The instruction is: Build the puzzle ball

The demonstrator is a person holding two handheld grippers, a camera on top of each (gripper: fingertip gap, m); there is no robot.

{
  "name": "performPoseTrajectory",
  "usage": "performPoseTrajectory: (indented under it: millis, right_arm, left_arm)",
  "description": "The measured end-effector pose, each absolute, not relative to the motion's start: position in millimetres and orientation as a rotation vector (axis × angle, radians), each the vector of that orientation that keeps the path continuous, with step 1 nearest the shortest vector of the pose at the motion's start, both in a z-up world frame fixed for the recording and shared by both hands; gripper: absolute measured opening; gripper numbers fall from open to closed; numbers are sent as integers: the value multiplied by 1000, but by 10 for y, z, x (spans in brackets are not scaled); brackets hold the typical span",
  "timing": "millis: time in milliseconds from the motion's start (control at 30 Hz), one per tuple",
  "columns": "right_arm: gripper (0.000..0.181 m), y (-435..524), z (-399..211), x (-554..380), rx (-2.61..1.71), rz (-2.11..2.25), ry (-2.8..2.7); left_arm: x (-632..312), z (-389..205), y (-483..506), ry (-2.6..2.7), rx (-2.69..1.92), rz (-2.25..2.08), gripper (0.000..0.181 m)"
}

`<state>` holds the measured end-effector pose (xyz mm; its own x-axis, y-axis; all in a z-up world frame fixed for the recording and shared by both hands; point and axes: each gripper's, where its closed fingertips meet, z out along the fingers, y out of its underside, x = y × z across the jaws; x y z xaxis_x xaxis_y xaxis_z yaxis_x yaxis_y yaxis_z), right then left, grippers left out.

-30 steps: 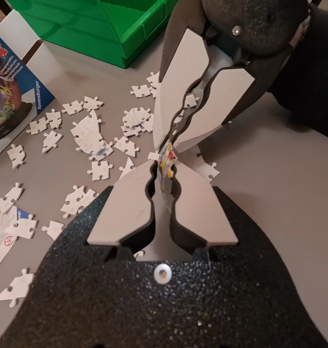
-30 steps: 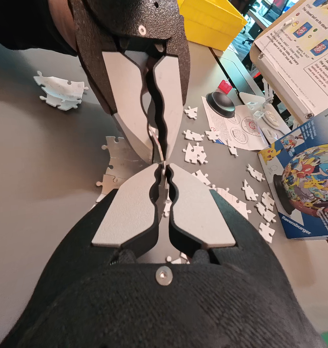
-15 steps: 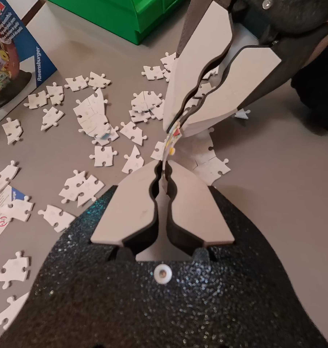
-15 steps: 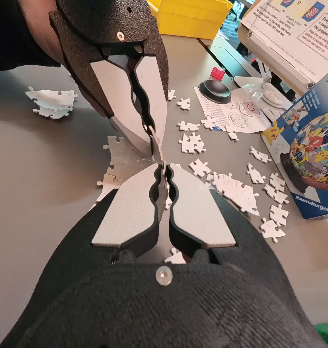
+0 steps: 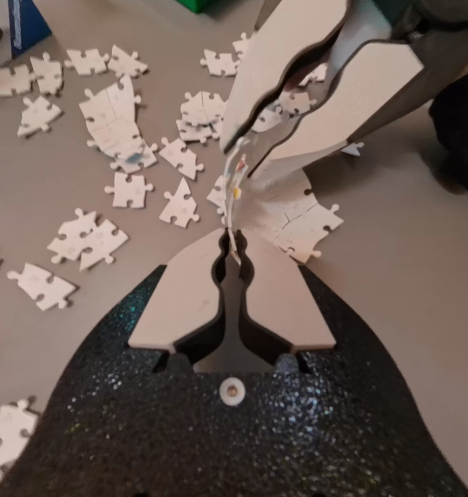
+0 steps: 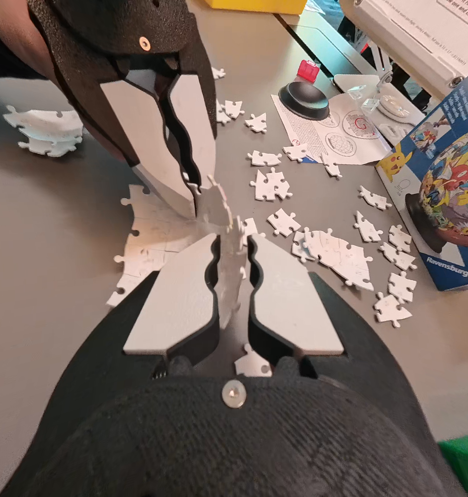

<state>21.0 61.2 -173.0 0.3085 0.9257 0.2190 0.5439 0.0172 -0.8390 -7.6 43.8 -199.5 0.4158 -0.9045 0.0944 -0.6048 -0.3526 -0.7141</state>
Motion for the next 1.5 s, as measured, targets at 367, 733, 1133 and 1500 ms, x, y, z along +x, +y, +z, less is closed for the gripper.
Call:
performPoseTrajectory:
  millis: [367,733,1133,1500]
  right_arm:
    - [34,239,-1591,321,-1613,618,-1519]
    - [43,151,-1810,272,-1851,659,-1524]
    - [47,399,-1751,284,-2184,1021,-913]
    - [32,560,-1733,247,-2220,1054,-814]
  left_arm:
    - [-411,-2197,319,677,-2390,-839,9]
    - [-638,-2199,187,720,-2422,-666,29]
    - [-547,-1736,300,1216,-2126,-389,0]
    - [-457,-2139,280,1433,-2151,-216,0]
